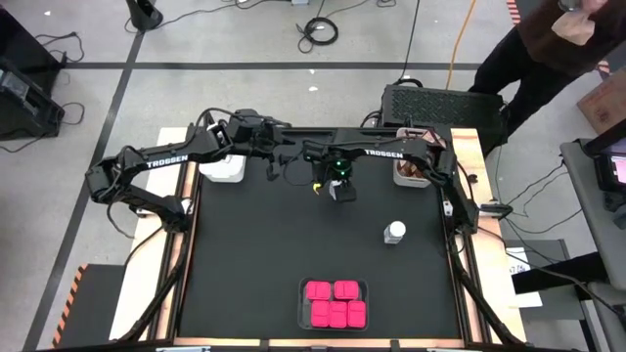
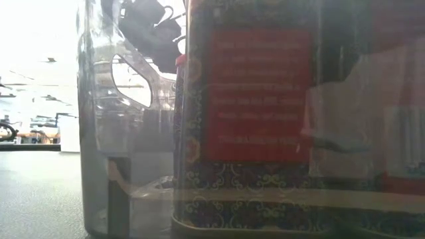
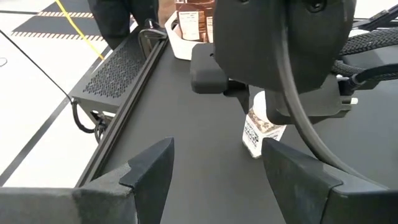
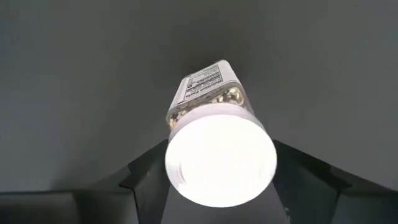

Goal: Sort spices by type
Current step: Put the white seasoning bottle into the left white bin

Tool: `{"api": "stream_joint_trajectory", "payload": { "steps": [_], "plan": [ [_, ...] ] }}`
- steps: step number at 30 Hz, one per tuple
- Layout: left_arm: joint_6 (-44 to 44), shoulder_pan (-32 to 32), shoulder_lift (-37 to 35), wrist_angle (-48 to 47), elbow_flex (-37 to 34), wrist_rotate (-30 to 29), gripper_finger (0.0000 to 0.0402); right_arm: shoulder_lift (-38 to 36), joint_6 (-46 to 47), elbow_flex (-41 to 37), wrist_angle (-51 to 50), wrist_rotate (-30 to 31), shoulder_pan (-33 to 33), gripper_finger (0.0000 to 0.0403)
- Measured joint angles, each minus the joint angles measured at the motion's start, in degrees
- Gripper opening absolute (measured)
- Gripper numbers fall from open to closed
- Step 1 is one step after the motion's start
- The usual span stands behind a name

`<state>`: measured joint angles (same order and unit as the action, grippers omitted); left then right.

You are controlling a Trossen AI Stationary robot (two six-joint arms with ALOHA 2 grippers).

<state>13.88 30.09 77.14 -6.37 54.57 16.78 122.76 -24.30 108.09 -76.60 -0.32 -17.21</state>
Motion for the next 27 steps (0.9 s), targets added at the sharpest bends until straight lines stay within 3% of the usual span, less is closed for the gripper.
{"api": "stream_joint_trajectory", "payload": {
  "steps": [8,19,23,27],
  "plan": [
    [0.0,0.3,0.0,-0.4,0.0,0.9,0.0244,-0.5,-1.9,0.1,0.6,0.0,0.0,0.0274],
    [0.0,0.3,-1.3,-0.7,0.0,1.0,0.0244,-0.8,-0.6,11.7,-9.0,-3.4,-0.1,0.0279],
    [0.0,0.3,-3.1,-0.8,0.0,1.0,0.0244,-4.7,1.1,12.0,-11.6,-5.7,-1.3,0.0279],
    [0.0,0.0,-3.6,-0.9,0.0,2.4,0.0244,-13.6,3.4,7.4,-9.5,-5.7,-2.7,0.0279]
  ]
}}
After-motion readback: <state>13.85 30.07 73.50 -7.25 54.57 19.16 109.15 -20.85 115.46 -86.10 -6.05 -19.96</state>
